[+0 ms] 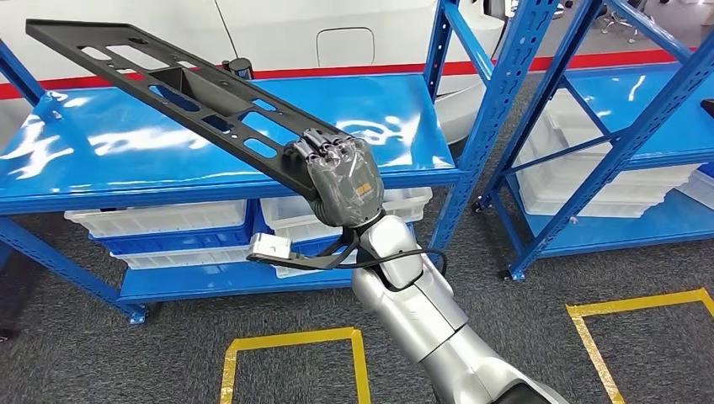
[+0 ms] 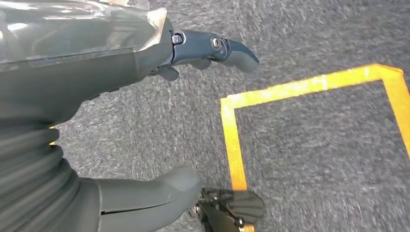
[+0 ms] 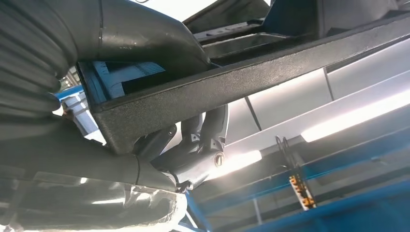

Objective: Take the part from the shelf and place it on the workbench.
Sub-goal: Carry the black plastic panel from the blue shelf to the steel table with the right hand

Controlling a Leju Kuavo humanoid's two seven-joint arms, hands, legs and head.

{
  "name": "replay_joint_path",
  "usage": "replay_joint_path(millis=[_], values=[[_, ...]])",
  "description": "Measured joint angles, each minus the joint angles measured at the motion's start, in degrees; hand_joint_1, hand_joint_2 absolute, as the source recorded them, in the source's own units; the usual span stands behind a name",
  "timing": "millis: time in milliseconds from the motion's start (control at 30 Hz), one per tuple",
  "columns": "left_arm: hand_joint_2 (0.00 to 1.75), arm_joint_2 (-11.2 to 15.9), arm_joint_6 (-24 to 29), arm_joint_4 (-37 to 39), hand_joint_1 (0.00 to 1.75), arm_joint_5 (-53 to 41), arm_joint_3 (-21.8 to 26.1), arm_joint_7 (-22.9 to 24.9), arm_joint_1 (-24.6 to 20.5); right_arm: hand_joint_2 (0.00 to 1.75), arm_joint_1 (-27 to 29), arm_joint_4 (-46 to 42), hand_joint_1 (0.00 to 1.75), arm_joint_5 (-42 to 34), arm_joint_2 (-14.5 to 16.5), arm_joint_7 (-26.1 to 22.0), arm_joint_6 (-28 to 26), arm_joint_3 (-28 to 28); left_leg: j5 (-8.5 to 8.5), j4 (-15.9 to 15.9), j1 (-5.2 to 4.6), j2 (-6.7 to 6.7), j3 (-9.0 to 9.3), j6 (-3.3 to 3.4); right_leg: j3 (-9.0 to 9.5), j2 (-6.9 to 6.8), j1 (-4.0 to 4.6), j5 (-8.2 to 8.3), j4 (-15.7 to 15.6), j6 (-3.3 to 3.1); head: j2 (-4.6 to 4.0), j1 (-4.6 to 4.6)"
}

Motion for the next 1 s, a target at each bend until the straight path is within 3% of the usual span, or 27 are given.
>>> replay_joint_path(millis=[33,100,167,200,233,300,367,433,500,567,633,667,700,733,800,867,1000], values=[[1.75,0.0,0.0,0.0,0.00,0.0,0.1,0.0,0.0,1.75,0.0,0.0,1.75,0.0,-0.1,0.0,0.0,0.0,0.44,-0.3,0.04,0.12,-0.20,0.56,-0.87,0.03,0.02,-1.09,1.7,-0.03,0.00,0.19],[1.75,-0.1,0.1,0.0,0.00,0.0,0.2,0.0,0.0,1.75,-0.1,0.0,1.75,0.0,-0.2,0.0,0.0,0.1,1.14,-0.5,-0.05,0.25,-0.84,1.23,-3.79,0.07,-0.06,-4.82,8.6,-0.49,0.00,0.68],[1.75,-0.1,0.1,0.0,0.00,0.0,0.2,0.0,0.0,1.75,-0.1,0.2,1.75,0.0,-0.5,0.0,0.0,0.1,1.71,-0.4,-0.19,0.27,-1.66,1.33,-6.29,0.07,-0.15,-7.74,15.5,-0.54,0.00,1.00],[1.75,-0.1,0.1,0.0,0.00,0.0,0.2,0.0,0.0,1.75,-0.1,0.3,1.75,0.0,-0.6,0.0,0.0,0.1,1.98,-0.4,-0.24,0.26,-2.04,1.26,-6.17,0.07,-0.19,-8.05,16.3,-0.28,0.00,1.07],[1.75,-0.1,0.2,0.0,0.00,0.0,0.2,0.0,0.0,1.75,-0.1,0.4,1.75,0.0,-0.8,0.0,0.0,0.1,2.22,-0.3,-0.26,0.24,-2.35,1.15,-4.84,0.07,-0.21,-7.52,14.7,0.08,0.00,1.14],[1.75,-0.3,0.3,0.0,0.00,-0.2,0.2,0.1,0.0,1.75,-0.3,0.5,1.75,0.1,-0.9,0.0,0.0,0.1,2.56,-0.2,-0.28,0.18,-2.80,0.81,0.27,0.06,-0.26,-5.42,6.6,0.62,0.00,1.31],[1.75,-0.6,0.4,0.0,0.00,-0.5,0.2,0.1,0.0,1.75,-0.6,0.6,1.75,0.0,-0.8,0.0,-0.1,0.1,2.82,0.1,-0.45,0.19,-3.17,0.26,3.85,0.09,-0.06,-4.09,0.3,0.41,0.00,1.34],[1.75,-0.8,0.4,0.0,0.00,-0.8,0.2,0.2,0.0,1.75,-0.8,0.7,1.75,-0.1,-0.8,-0.1,-0.1,0.0,3.21,0.1,-0.44,0.22,-3.39,-0.49,4.26,0.15,0.27,-3.66,-0.8,-0.24,0.00,1.20],[1.75,-0.9,0.4,0.0,0.00,-1.1,0.2,0.2,0.0,1.75,-0.8,0.8,1.75,-0.1,-0.8,-0.1,-0.1,0.0,3.00,0.4,-0.14,0.18,-3.74,-1.17,4.12,0.13,-0.20,-3.04,-1.1,-1.08,0.00,1.08],[1.75,-0.9,0.3,0.0,0.00,-1.1,0.2,0.2,0.0,1.75,-0.8,0.9,1.75,0.0,-0.8,-0.1,-0.1,0.0,0.14,4.0,0.08,0.12,-5.34,-1.70,3.87,0.06,-0.69,-2.37,-1.3,-1.92,0.00,0.61],[1.75,-0.9,-0.1,0.0,0.00,-1.3,0.2,0.2,0.0,1.75,-0.7,1.0,1.75,0.2,-0.7,-0.1,-0.1,0.0,-4.19,11.5,0.15,0.09,-8.33,-2.18,3.32,0.01,-0.50,-1.97,-1.3,-2.34,0.00,0.03],[1.75,-0.9,-0.3,0.0,0.00,-1.5,0.1,0.2,0.0,1.75,-0.7,1.2,1.75,0.3,-0.7,0.0,-0.1,0.0,-5.52,14.6,0.16,0.08,-9.55,-2.34,3.07,-0.01,-0.43,-1.81,-1.3,-2.40,0.00,-0.10],[1.75,-0.9,-0.5,0.0,0.00,-1.7,0.1,0.2,0.0,1.75,-0.7,1.3,1.75,0.4,-0.7,0.1,-0.1,0.0,-5.81,16.0,0.17,0.08,-9.92,-2.43,2.85,-0.01,-0.37,-1.67,-1.3,-2.37,0.00,-0.15],[1.75,-0.9,-0.6,0.0,0.00,-1.8,0.1,0.2,0.0,1.75,-0.6,1.5,1.75,0.6,-0.7,0.1,-0.1,0.0,-5.01,15.1,0.17,0.09,-9.10,-2.42,2.69,0.00,-0.36,-1.55,-1.2,-2.28,0.00,-0.21],[1.75,-0.8,-0.7,0.0,0.00,-2.0,0.1,0.3,0.0,1.75,-0.6,1.7,1.75,0.7,-0.7,0.2,-0.1,-0.1,-1.85,7.9,0.18,0.12,-4.64,-2.14,2.53,0.04,-0.34,-1.41,-1.0,-2.10,0.00,-0.40],[1.75,-0.8,-0.7,0.0,0.00,-2.2,0.0,0.5,0.0,1.75,-0.6,1.7,1.75,0.8,-0.7,0.2,-0.1,-0.2,-0.09,1.6,-0.04,0.09,-1.00,-1.54,2.27,0.04,0.02,-1.26,-0.8,-1.78,0.00,-0.50],[1.75,-0.6,-0.6,0.0,0.00,-2.4,-0.3,1.0,0.0,1.75,-0.6,1.8,1.75,1.1,-0.6,0.2,-0.1,-0.7,0.71,-0.1,-0.36,0.11,-0.82,0.06,1.46,0.04,0.29,-0.96,-0.6,-0.64,0.00,-0.27]])
